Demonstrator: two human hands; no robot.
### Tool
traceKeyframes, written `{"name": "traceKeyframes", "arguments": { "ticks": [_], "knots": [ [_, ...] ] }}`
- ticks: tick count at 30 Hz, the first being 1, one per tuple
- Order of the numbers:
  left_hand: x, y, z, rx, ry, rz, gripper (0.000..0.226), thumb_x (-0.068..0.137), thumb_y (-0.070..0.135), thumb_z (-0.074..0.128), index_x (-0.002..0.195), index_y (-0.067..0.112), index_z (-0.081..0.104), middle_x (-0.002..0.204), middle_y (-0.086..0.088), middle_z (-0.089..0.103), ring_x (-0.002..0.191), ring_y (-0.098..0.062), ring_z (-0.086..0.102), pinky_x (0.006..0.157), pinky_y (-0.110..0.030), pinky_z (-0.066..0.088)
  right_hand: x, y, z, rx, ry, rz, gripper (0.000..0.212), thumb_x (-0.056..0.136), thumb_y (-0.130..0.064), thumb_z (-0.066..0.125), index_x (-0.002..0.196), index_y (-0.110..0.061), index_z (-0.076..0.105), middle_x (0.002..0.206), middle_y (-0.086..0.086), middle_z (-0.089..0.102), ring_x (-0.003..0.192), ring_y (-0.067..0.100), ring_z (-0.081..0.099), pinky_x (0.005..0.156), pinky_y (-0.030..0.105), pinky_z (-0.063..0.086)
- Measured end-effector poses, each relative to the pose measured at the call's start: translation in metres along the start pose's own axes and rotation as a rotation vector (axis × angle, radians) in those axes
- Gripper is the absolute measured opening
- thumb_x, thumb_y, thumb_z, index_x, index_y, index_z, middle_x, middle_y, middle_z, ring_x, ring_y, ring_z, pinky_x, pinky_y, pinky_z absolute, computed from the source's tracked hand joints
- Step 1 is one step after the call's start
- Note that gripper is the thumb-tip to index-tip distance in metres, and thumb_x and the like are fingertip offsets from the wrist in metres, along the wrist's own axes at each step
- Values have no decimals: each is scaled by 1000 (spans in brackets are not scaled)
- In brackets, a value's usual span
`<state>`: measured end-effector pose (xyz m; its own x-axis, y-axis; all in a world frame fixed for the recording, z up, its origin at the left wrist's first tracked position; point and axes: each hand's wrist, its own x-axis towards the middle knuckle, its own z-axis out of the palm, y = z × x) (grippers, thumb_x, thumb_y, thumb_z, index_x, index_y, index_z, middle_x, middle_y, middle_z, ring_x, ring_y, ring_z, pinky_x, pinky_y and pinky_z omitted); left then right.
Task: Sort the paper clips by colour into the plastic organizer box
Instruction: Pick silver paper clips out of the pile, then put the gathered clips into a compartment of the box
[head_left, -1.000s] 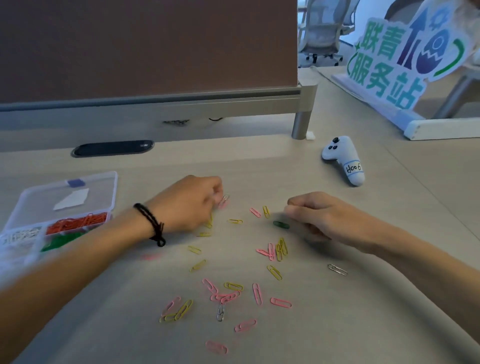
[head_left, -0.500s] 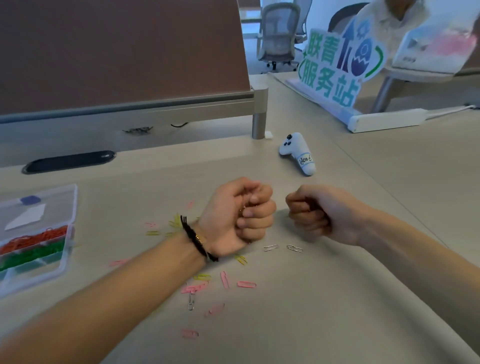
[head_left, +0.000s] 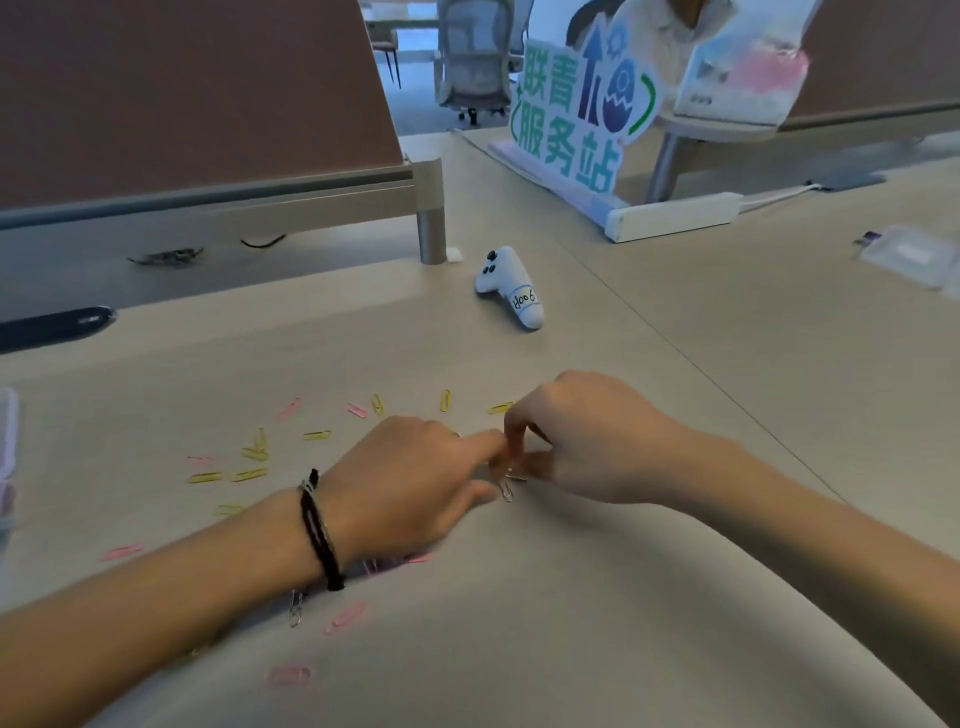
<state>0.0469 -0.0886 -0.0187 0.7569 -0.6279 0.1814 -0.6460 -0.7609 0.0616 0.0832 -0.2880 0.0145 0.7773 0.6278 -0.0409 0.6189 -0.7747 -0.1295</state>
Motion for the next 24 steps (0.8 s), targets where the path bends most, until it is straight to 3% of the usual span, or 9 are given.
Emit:
{"name": "traceKeyframes", "arguments": {
  "ticks": [4, 8, 11, 13, 16, 18, 20, 22, 24],
  "knots": [
    [1, -8, 15, 101, 51, 194, 20, 96, 34, 48, 90, 23, 63, 56, 0, 58, 45, -28, 53, 39, -29, 33, -2, 4, 1, 4, -44, 24, 11, 86, -37, 64, 94, -32, 69, 79, -9, 54, 89, 19, 54, 66, 32, 41],
    [3, -8, 12, 239, 66, 229, 15, 83, 16, 71, 76, 14, 58, 49, 0, 47, 39, -27, 44, 41, -25, 20, -1, 3, -2, 34, -70, 52, 12, 86, -38, 65, 95, -32, 71, 79, -7, 54, 90, 19, 54, 68, 32, 44],
    [6, -8, 11, 278, 22, 274, 28, 73, 5, 70, 82, 13, 44, 46, -1, 43, 35, -26, 42, 40, -24, 17, 3, -7, -4, -44, -66, 13, 16, 89, -40, 62, 96, -29, 71, 73, -7, 46, 89, 23, 57, 65, 31, 40],
    [2, -8, 5, 223, 24, 244, 21, 79, 10, 59, 88, 16, 42, 47, -1, 44, 37, -28, 41, 38, -28, 20, 6, -15, -6, -187, -55, -44, 17, 91, -38, 58, 90, -22, 66, 71, -2, 43, 78, 28, 54, 61, 32, 37],
    [-6, -15, -4, -311, 77, -52, 4, 93, 22, 45, 90, 24, 45, 49, -1, 44, 43, -21, 38, 46, -33, 30, 10, -28, -5, -399, -85, -134, 29, 93, -18, 53, 69, -15, 37, 74, 4, 44, 59, 27, 34, 49, 31, 26],
    [-9, -19, -8, -965, 19, -280, 11, 90, 16, 40, 81, 20, 45, 50, -6, 33, 44, -20, 25, 43, -30, 23, 12, -35, -2, -463, -125, -166, 38, 91, -8, 53, 65, -16, 26, 74, 6, 45, 58, 27, 30, 46, 29, 20],
    [-13, -25, -12, -1622, -54, -407, 10, 84, 12, 34, 77, 14, 41, 52, -2, 21, 42, -12, 12, 39, -23, 8, 15, -36, 1, -444, -115, -158, 34, 91, -13, 53, 66, -16, 30, 74, 7, 47, 60, 27, 34, 46, 29, 21],
    [-16, -31, -13, -2049, -48, -468, 13, 83, 14, 30, 75, 14, 40, 54, 3, 18, 42, -8, 10, 39, -23, 2, 19, -29, -1, -176, -71, -52, 19, 90, -25, 52, 74, -16, 47, 71, 4, 46, 65, 26, 45, 51, 32, 30],
    [-15, -37, -13, -2273, 54, -551, 22, 87, 24, 29, 70, 14, 39, 56, 5, 18, 43, -8, 13, 38, -23, 5, 24, -23, -8, 270, -39, 63, 18, 91, -23, 47, 76, -14, 50, 67, -2, 48, 66, 19, 47, 56, 34, 32]
  ]
}}
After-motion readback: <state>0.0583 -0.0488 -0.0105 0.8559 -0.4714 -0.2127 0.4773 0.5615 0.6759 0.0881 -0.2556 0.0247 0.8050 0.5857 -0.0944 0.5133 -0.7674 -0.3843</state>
